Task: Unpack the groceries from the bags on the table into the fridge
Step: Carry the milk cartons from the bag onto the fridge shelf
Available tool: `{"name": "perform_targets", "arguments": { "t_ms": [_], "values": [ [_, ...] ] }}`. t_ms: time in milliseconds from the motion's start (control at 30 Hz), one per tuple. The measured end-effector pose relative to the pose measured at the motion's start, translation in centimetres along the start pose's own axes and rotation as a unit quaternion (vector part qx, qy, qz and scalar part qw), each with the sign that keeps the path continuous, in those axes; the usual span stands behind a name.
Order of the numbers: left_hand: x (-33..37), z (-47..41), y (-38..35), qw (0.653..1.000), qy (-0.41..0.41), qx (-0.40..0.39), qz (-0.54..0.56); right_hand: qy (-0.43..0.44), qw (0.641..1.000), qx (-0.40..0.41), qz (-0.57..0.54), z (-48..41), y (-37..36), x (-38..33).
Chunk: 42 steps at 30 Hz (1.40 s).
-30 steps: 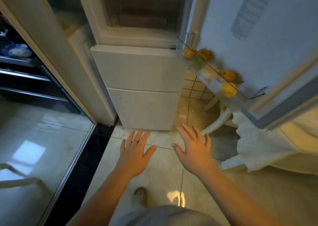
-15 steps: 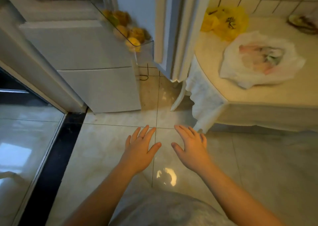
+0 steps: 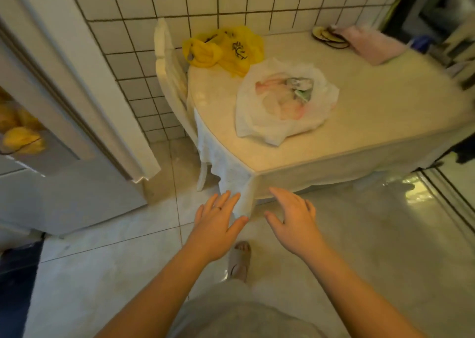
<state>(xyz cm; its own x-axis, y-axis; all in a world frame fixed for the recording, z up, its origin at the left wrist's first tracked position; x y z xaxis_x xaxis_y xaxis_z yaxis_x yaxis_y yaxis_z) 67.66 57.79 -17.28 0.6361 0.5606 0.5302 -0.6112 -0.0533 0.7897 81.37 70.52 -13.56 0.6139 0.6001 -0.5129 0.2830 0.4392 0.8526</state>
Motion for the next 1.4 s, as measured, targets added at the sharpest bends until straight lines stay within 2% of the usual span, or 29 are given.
{"name": "perform_targets", "arguments": {
  "t_ms": [167,400,733,1067,1133,1233,1333,1400],
  "values": [
    [4.4,-9.4,1.0,0.999,-0.041,-0.016,0.013,-0.024,0.999,0.027,0.006,-7.0,4.3,4.0],
    [8.8,-22.0,3.2,0.997,-0.077,0.002,-0.002,-0.039,0.998,0.034,0.036,-17.6,9.3,9.3],
    [12.9,-33.9,4.5,0.998,-0.062,0.0,-0.014,-0.039,0.998,0.019,0.05,-29.0,12.2,13.9],
    [17.8,-42.9,1.7,0.999,0.031,-0.031,0.026,0.065,0.988,-0.013,0.137,-42.5,16.4,20.6],
    [19.7,-44.3,0.8,0.997,0.059,-0.038,0.033,0.08,0.984,-0.031,0.157,-45.9,16.9,21.7],
    [22.4,-46.6,-0.1,0.993,0.085,-0.052,0.062,0.074,0.975,-0.099,0.185,-51.2,16.6,23.0],
    [24.2,-48.3,-1.5,0.987,0.11,-0.083,0.078,0.052,0.969,-0.166,0.174,-55.1,15.4,24.0],
    [25.1,-49.0,-2.5,0.984,0.131,-0.093,0.071,0.068,0.965,-0.194,0.164,-56.5,14.6,24.2]
  ]
}}
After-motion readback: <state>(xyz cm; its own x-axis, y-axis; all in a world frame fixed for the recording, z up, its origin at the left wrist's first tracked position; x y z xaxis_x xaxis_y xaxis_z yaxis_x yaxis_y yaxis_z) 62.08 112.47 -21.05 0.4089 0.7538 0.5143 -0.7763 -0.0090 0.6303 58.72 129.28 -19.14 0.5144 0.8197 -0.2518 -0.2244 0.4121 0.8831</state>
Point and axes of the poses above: each hand's wrist, its own z-axis away from the middle knuckle, its own y-axis out of the back of the hand, x = y × z, the point moved 6 cm from there along -z, towards the middle knuckle, and after that the axes turned 3 degrees about y, right-handed, at the moved point
